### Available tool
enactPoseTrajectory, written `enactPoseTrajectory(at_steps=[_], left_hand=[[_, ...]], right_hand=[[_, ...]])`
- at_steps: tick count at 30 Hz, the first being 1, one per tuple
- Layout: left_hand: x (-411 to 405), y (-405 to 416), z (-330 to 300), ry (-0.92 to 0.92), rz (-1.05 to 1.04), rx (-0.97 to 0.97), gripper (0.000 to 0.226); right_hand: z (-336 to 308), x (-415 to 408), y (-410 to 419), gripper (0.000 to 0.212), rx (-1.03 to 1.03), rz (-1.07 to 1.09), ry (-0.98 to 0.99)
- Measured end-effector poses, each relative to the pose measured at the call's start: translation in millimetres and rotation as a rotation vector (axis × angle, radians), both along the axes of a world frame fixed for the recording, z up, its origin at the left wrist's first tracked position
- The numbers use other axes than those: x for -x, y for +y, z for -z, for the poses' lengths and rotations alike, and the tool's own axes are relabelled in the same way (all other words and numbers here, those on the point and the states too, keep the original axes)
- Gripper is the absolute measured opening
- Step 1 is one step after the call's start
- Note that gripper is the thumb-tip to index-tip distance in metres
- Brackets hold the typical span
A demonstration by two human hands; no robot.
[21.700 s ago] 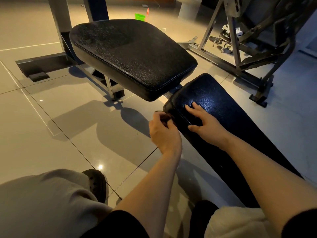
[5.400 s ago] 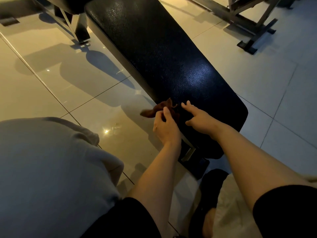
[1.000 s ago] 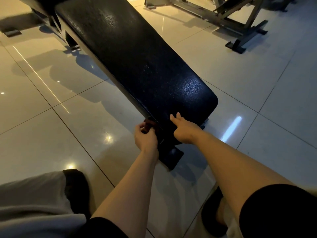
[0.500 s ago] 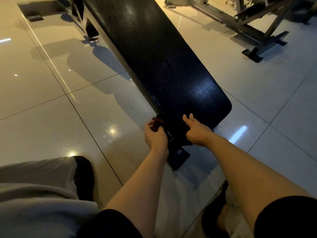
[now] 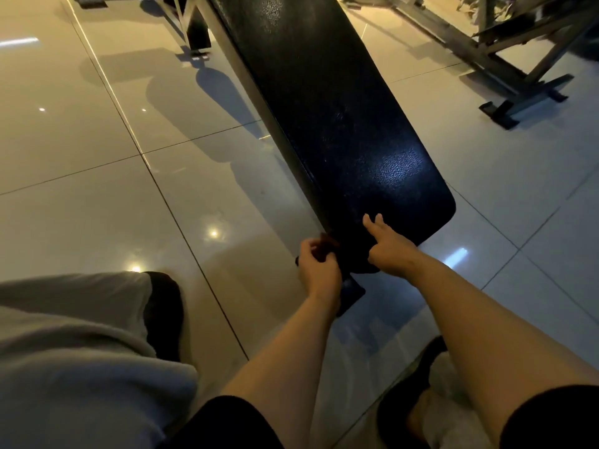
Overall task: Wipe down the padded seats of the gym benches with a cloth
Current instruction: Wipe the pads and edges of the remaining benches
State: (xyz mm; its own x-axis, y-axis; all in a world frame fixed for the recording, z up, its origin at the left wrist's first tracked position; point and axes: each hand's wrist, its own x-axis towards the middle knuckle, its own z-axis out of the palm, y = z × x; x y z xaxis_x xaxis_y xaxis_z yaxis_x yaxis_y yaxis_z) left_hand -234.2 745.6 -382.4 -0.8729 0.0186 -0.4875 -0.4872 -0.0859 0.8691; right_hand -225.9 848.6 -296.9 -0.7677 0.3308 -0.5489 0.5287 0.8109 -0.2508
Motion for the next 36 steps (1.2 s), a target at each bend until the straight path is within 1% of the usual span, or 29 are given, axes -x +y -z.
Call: enactPoseTrajectory(at_steps=[1, 3, 5, 7, 9, 11, 13, 14, 16, 19, 21, 22, 26, 28, 30, 34, 36], left_hand=[[9, 0, -5, 0.026, -0.057, 0.012, 0.024], [20, -1, -12, 0.054, -0.045, 0.029, 0.025], [18, -1, -9, 0.022, 0.089, 0.089, 0.029], [3, -2, 3, -0.053, 0.251, 0.125, 0.032], [-13, -3, 13, -0.055, 0.296, 0.109, 0.031], [-18, -1, 9, 0.019, 0.172, 0.082, 0.025], [-11, 4, -1, 0.102, 0.012, 0.111, 0.017], [-5, 7, -3, 0.133, -0.031, 0.129, 0.014], [7, 12, -3, 0.129, -0.047, 0.146, 0.012], [32, 14, 8, -0.020, -0.009, 0.217, 0.010], [42, 10, 14, -0.083, 0.014, 0.225, 0.008], [40, 8, 14, -0.071, 0.018, 0.225, 0.008], [-12, 13, 8, 0.150, 0.017, 0.147, 0.016], [-21, 16, 12, 0.198, -0.006, 0.178, 0.019], [-3, 20, 16, 0.182, -0.046, 0.210, 0.013], [46, 16, 8, 0.029, -0.111, 0.203, 0.014], [55, 9, 3, 0.055, -0.164, 0.187, 0.013]], right_hand=[[0, -1, 0, 0.080, 0.003, -0.003, 0.003], [1, -1, 2, 0.080, 0.006, -0.008, 0.008], [1, 0, 3, 0.081, 0.002, -0.011, 0.008], [0, 0, 3, 0.080, -0.005, -0.016, 0.000], [-1, 0, 1, 0.080, 0.006, -0.012, 0.004], [1, 0, 0, 0.079, 0.027, 0.004, 0.024], [4, -2, 0, 0.079, 0.041, 0.018, 0.038], [5, -2, 1, 0.079, 0.045, 0.023, 0.044], [7, -3, 0, 0.080, 0.046, 0.020, 0.050], [5, -2, 2, 0.081, 0.058, 0.012, 0.043], [6, -2, 4, 0.080, 0.067, 0.005, 0.041], [7, -2, 5, 0.081, 0.069, 0.002, 0.044], [10, -3, 6, 0.080, 0.070, 0.001, 0.056], [10, -2, 5, 0.080, 0.073, 0.002, 0.058], [11, -2, 5, 0.080, 0.079, 0.006, 0.064], [13, -4, 9, 0.082, 0.102, 0.006, 0.068], [14, -5, 11, 0.082, 0.117, 0.008, 0.072]])
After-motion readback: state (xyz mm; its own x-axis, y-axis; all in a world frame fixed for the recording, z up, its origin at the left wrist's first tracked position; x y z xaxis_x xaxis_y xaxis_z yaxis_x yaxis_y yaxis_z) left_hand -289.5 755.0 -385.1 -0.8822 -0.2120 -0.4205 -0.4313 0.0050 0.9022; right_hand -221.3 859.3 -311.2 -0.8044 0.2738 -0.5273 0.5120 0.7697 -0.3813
